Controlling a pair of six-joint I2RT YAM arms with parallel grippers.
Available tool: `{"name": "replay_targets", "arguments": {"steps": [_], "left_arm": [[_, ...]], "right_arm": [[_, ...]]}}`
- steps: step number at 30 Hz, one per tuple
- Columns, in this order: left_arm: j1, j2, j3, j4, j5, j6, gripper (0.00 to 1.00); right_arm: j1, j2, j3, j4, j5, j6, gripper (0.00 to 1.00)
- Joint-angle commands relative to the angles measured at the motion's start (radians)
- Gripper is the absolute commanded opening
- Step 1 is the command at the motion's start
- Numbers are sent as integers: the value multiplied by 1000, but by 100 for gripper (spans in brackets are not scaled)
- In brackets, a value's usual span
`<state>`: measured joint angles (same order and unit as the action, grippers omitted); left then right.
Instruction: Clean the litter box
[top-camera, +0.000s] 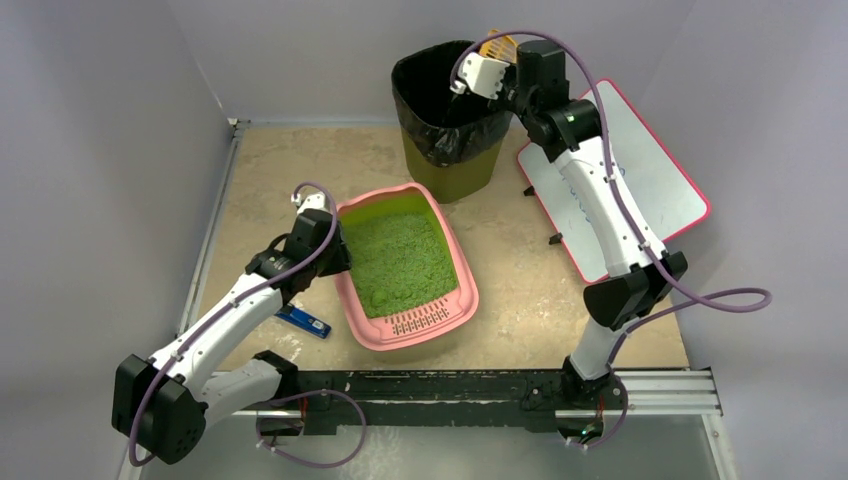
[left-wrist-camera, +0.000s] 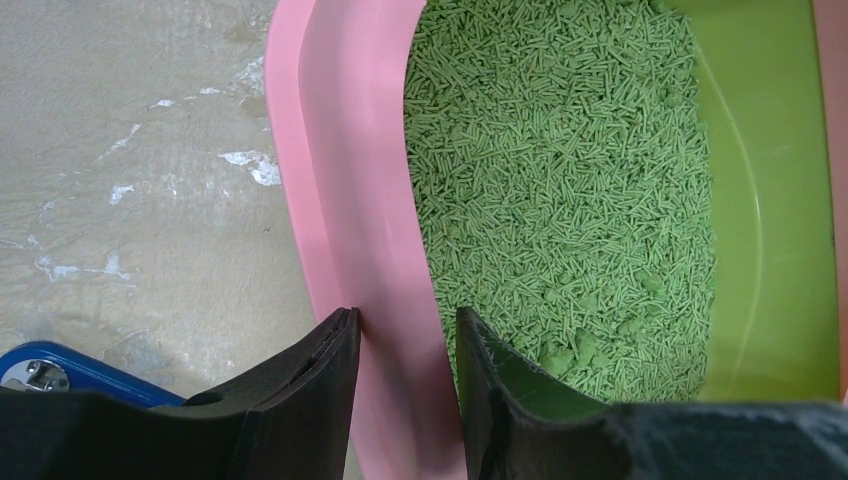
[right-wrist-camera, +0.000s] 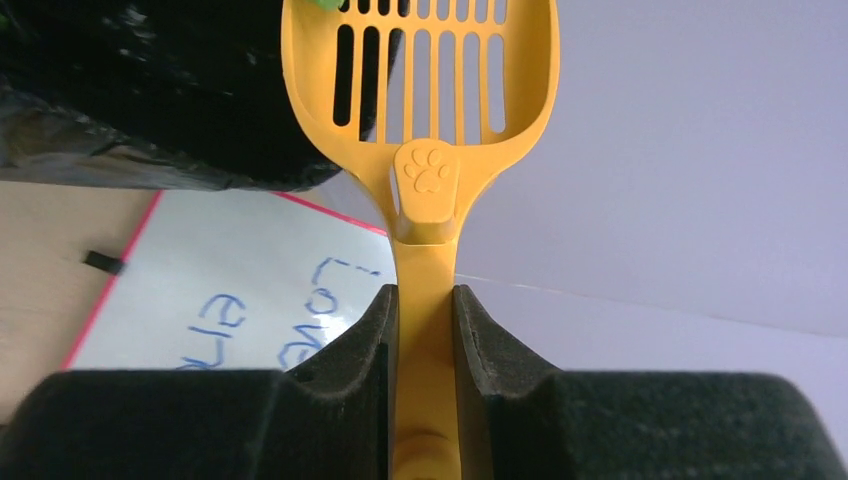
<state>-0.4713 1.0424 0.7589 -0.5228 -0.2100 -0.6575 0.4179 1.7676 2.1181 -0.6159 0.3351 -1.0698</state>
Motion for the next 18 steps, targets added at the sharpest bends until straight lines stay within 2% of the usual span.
{"name": "replay_targets", "arguments": {"steps": [1,5,10,14,18], "left_arm": [[-1,14,-2,55,69,11,37],[-1,18,-5,59,72,15,36],[-1,19,-24,107,100,32,34],[-7,51,-17,130,151,73,32],[-25,97,36,86,144,162,32]], "right_arm": [[4,-18,22,119,22,-205,0],[5,-27,-1,131,32,-280,0],[10,-66,-77,216,119,-338,0],[16,-87,-66,202,119,-273,0],[23,-108,-27,132,99,-73,0]]}}
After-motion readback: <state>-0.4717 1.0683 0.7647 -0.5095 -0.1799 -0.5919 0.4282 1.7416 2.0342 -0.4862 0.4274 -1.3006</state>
